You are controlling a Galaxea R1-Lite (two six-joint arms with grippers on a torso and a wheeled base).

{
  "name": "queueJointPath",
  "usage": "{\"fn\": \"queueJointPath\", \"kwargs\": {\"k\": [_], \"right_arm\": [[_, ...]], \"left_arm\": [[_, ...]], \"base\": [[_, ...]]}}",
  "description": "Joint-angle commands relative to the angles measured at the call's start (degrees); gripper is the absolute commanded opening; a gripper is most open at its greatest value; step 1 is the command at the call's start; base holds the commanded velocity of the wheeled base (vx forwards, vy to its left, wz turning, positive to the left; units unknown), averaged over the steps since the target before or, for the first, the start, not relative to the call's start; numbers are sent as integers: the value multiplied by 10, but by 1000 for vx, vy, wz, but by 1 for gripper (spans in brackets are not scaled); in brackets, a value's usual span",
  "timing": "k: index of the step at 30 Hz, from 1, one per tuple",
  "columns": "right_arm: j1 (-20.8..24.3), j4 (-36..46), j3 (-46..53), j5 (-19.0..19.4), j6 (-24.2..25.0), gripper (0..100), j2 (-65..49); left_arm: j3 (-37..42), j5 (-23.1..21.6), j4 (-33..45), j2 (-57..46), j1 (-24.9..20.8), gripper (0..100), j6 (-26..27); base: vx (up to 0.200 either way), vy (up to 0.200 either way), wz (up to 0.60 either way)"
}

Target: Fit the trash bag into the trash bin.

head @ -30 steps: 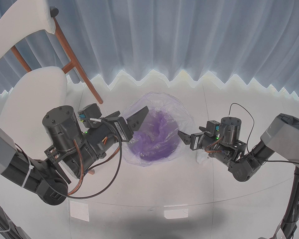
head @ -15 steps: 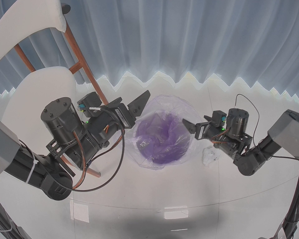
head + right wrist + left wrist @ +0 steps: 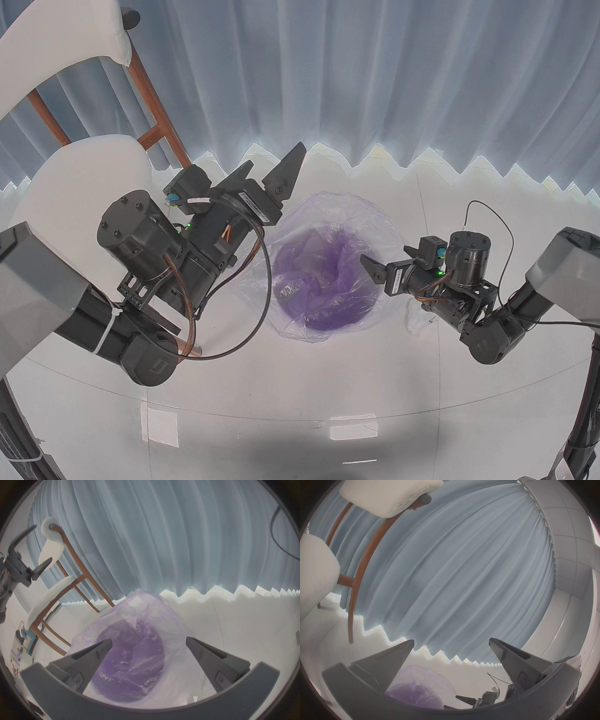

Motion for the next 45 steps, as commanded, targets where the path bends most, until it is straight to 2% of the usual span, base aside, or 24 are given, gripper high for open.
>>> {"fn": "queueJointPath", "kwargs": {"k": [1,6,10,14,18,25,31,32,40,45], "right_arm": [[7,-4,-35,-1,-1,100,59],[-9,-3,-53,-1,-8,100,81],[-22,-5,-66,-1,-10,100,99],[-24,-3,-70,-1,-10,100,102],[-22,-2,-71,-1,-10,100,115],[-17,-3,-92,-1,-14,100,153],[-9,1,-116,-1,-15,100,172],[-9,5,-118,-1,-14,0,173],[-8,35,-108,-1,-14,0,165],[-11,37,-60,-1,-10,0,80]], "left_arm": [[-9,-3,3,19,1,100,-24],[29,-9,27,-28,4,100,-41],[83,-42,89,-80,4,100,-37],[103,-60,141,-115,4,100,-35],[105,-60,140,-115,4,100,-33],[120,-60,130,-102,3,100,25],[117,-60,114,-97,4,100,30],[117,-61,114,-99,4,100,30],[120,-62,115,-103,4,100,33],[127,-62,115,-101,-1,100,55]], "base": [[0,0,0],[0,0,0],[0,0,0],[0,0,0],[0,0,0],[0,0,0],[0,0,0],[0,0,0],[0,0,0],[0,0,0]]}}
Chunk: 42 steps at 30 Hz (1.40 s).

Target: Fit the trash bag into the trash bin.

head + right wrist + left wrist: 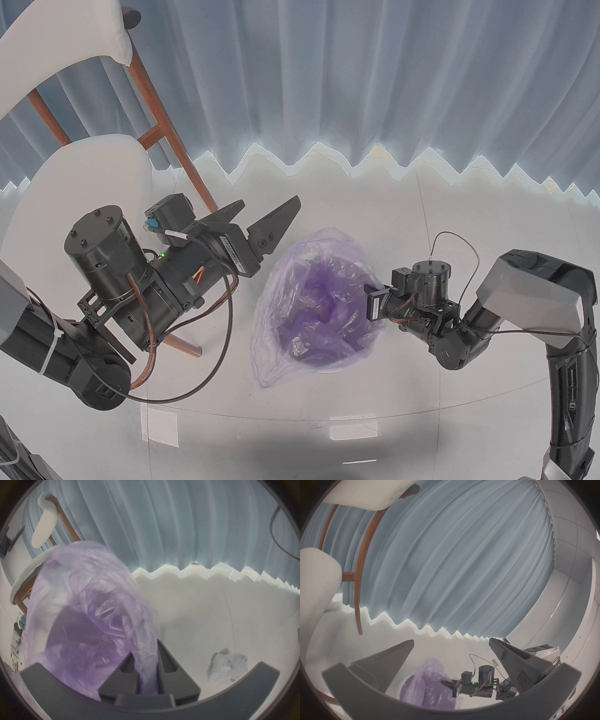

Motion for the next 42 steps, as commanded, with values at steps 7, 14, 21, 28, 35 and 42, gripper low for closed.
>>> {"fn": "queueJointPath", "kwargs": {"k": [7,14,21,28,35,42], "right_arm": [[-4,63,175,-1,3,0,-262],[-22,74,329,24,12,0,-366],[-7,30,372,26,8,0,-370],[27,5,389,28,10,0,-352],[41,-22,399,27,10,0,-352],[52,-40,411,28,10,0,-354]], "left_arm": [[18,-3,3,5,-15,100,17],[37,-18,62,15,-6,100,19],[48,-65,80,68,27,100,19],[58,-125,77,80,33,100,14],[59,-141,76,84,42,100,14],[47,-137,43,95,46,0,-2]], "base": [[0,0,0],[0,0,0],[0,0,0],[0,0,0],[0,0,0],[0,0,0]]}}
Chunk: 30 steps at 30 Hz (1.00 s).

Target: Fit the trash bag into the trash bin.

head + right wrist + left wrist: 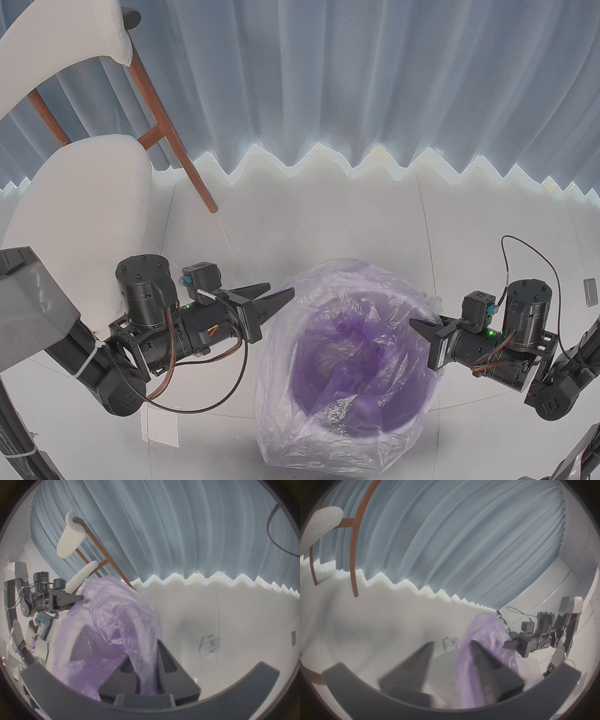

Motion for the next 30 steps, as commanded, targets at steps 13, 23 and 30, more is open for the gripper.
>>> {"fn": "queueJointPath", "kwargs": {"k": [13,23,30], "right_arm": [[12,-105,35,91,13,0,-4],[4,-128,36,138,30,0,-32],[-2,-129,17,156,51,0,-49]], "left_arm": [[-36,0,-25,-14,3,0,-132],[-52,29,14,-10,2,0,-133],[-48,33,31,-8,-3,0,-132]], "base": [[0,0,0],[0,0,0],[0,0,0]]}}
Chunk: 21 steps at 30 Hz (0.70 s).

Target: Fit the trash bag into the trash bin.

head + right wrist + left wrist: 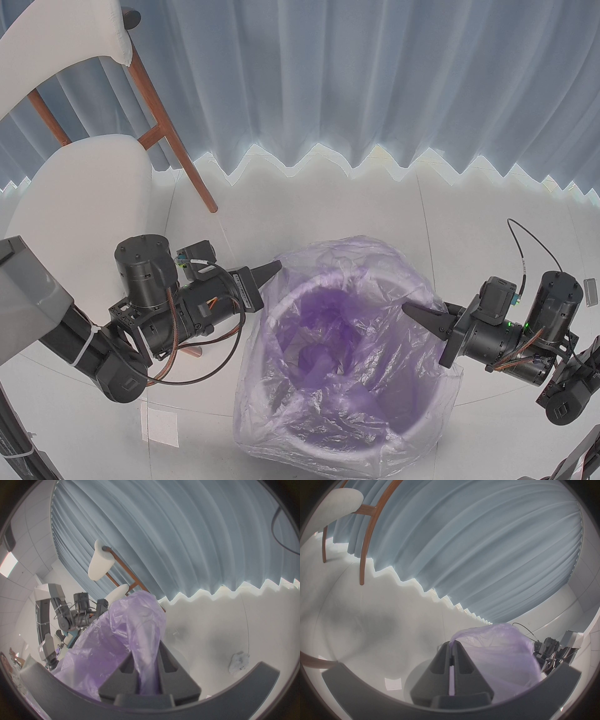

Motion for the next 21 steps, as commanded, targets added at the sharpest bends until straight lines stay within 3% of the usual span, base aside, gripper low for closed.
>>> {"fn": "queueJointPath", "kwargs": {"k": [1,10,21], "right_arm": [[-5,-2,-15,1,11,0,-12],[-78,2,-59,0,19,0,-6],[-84,3,-61,-1,19,0,0]], "left_arm": [[3,1,2,2,-5,0,1],[5,2,1,2,-5,0,3],[5,6,-2,2,-4,0,4]], "base": [[0,0,0],[0,0,0],[0,0,0]]}}
